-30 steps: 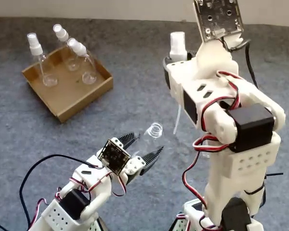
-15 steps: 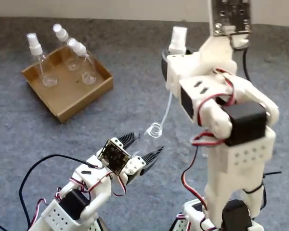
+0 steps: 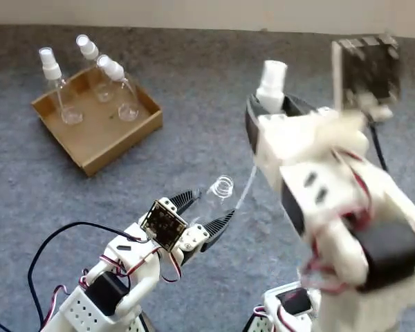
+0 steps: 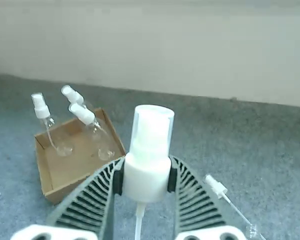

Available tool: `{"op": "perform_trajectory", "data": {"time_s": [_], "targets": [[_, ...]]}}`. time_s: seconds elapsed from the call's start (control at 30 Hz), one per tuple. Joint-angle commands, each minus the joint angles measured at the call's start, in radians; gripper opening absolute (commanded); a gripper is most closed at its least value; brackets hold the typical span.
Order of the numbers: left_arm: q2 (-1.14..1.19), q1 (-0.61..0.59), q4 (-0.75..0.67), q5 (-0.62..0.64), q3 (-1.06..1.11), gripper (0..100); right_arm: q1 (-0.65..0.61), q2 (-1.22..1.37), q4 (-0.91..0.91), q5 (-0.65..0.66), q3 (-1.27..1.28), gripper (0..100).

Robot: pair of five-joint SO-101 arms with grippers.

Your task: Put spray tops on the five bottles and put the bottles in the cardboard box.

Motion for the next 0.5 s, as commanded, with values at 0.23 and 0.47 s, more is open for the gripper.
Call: {"op": "perform_trajectory", "data": {"time_s": [0.23, 0.47], "targets": [[-0.010, 0.005, 0.003, 0.005, 0.022, 8, 0.016, -0.206, -0.384, -0.008, 0.466, 1.9], [-0.010, 0.005, 0.005, 0.005, 0.022, 8, 0.016, -0.344, -0.616, -0.008, 0.708, 1.9]]}}
